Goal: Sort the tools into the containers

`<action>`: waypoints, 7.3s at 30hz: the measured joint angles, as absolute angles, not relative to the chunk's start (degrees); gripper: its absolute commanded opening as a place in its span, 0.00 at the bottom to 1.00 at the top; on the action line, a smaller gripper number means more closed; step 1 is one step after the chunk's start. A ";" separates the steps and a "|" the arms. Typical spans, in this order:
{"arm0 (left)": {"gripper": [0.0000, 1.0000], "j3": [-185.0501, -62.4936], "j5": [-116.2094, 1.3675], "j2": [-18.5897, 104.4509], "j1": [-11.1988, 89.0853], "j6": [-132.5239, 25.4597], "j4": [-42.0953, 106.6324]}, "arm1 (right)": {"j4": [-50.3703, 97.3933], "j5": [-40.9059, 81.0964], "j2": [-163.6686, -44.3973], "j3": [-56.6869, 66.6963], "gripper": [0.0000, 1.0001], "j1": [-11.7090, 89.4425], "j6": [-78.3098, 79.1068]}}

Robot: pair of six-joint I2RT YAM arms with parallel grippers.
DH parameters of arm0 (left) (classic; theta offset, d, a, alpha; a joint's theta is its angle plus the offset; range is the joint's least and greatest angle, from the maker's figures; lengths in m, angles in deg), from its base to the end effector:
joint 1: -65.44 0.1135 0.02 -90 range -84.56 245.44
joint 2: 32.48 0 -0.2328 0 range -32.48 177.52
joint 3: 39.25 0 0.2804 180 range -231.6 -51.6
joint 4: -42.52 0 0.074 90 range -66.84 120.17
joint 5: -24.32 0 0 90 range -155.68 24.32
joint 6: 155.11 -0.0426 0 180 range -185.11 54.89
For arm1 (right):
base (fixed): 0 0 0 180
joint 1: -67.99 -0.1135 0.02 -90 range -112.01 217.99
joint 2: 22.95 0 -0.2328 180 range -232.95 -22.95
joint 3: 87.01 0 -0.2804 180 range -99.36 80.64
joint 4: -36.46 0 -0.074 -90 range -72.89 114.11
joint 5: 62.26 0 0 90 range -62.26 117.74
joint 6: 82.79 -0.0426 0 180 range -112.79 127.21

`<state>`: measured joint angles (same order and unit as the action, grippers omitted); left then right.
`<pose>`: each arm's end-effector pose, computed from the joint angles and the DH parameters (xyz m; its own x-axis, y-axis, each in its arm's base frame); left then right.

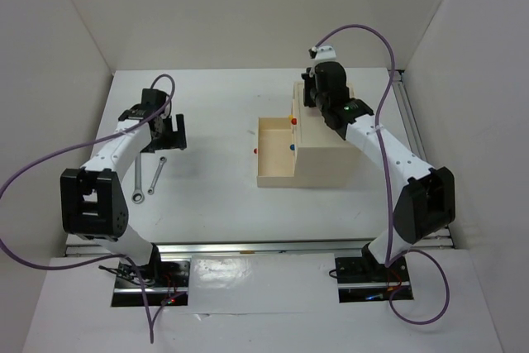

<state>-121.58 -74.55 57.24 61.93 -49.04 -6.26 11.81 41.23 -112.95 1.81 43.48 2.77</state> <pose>0.3613 -0.0156 0.2138 -0.7898 -0.2256 -0.5704 -0.2537 0.9668 -0.0310 0.3737 0.1595 0.3061 -0.3775 -0.0894 -0.9217 -0.1800 0.9834 -0.0216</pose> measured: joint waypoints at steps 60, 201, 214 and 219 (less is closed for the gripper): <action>0.00 -120.77 -43.27 61.26 52.62 -34.06 14.15 | 16.93 38.78 -107.27 9.68 0.00 44.14 0.65; 0.03 -123.65 -28.69 78.35 44.06 -23.14 41.89 | 17.04 43.77 -105.65 11.78 0.00 43.44 -0.56; 0.09 -124.38 -52.95 69.32 47.86 -31.64 31.31 | 17.43 44.58 -107.16 10.77 0.00 43.37 -0.49; 0.00 -131.61 -58.81 74.94 46.50 -33.58 25.02 | 17.50 44.73 -107.27 10.75 0.00 43.37 -0.45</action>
